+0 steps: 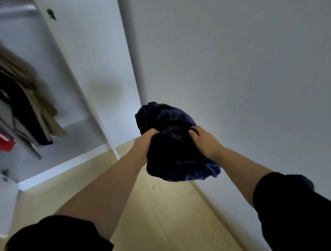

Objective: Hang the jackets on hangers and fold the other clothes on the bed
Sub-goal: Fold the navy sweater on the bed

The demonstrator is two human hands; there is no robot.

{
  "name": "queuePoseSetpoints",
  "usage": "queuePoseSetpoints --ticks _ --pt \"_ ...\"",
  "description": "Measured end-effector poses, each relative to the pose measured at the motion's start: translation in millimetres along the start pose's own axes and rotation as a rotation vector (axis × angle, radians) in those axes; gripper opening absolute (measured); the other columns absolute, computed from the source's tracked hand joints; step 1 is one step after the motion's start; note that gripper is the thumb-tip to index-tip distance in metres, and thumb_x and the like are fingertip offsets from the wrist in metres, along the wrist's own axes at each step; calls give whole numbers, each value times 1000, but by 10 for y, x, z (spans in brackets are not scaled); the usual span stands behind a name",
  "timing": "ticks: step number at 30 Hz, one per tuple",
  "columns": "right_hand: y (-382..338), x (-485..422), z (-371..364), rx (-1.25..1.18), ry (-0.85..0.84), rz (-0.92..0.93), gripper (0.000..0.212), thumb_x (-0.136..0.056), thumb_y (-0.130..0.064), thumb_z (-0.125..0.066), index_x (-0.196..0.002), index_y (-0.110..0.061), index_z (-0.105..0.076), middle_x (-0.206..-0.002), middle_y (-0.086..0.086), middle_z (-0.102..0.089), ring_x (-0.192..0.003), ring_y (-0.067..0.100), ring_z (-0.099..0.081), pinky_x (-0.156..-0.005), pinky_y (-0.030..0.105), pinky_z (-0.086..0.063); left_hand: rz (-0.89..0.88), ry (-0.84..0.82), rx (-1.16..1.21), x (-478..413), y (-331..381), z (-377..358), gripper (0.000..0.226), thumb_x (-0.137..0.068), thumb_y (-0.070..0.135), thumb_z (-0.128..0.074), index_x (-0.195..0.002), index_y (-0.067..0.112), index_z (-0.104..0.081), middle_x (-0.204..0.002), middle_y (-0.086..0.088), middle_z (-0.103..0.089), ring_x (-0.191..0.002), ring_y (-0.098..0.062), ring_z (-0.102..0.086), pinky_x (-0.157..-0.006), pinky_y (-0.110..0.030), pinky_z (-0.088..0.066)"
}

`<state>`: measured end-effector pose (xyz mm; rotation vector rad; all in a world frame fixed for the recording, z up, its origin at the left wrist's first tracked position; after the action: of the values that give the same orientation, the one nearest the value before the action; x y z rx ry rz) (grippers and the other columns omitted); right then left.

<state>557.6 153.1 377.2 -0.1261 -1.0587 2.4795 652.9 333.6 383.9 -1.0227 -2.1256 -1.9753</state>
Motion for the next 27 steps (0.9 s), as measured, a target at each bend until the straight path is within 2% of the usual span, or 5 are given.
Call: queuePoseSetpoints --ticks 5,10,17,21,27 --pt "-1516 -19 211 -2 -62 213 40 -102 -34 -35 -132 -13 -50 -133 8 -55 -116 24 -52 -87 23 -31 -101 80 143 774 1066 662 34 -81 15 -56 -49 21 -46 -40 6 -43 -29 -9 -43 -33 -16 -36" --pt "-2615 -68 -218 -1 -183 363 43 -101 -37 -35 -136 -14 -47 -135 5 -54 -120 21 -50 -91 22 -30 -188 201 237 1209 1554 1580 32 -82 12 -52 -57 19 -35 -50 5 -35 -38 -10 -40 -39 -18 -38" --pt "-3924 -254 -1142 62 -317 562 49 -102 -39 -34 -144 -15 -38 -146 4 -43 -132 19 -41 -99 19 -24 -229 296 282 1442 1945 3089 20 -80 17 -60 -65 15 -47 -60 0 -44 -53 -15 -50 -49 -24 -47" --pt "-4424 -294 -1474 72 -339 606 47 -103 -35 -34 -144 -12 -39 -146 6 -44 -132 22 -42 -104 23 -27 -287 359 360 1445 2055 3540 22 -80 11 -58 -60 15 -51 -58 -2 -47 -52 -15 -51 -51 -26 -48" --pt "-4483 -470 -1614 62 -381 617 42 -103 -25 -35 -142 -11 -41 -143 8 -47 -130 24 -44 -107 28 -29 -285 387 413 1314 2027 3650 9 -81 14 -57 -84 14 -49 -71 -5 -46 -67 -18 -50 -67 -31 -44"
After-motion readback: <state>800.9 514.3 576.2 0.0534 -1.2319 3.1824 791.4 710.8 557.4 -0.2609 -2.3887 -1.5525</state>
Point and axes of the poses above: each hand's wrist, its own x-axis away from the middle knuckle, its own z-axis out of the back of the hand, y = z × x, the point moved 1 cm from there along -x, towards the middle knuckle
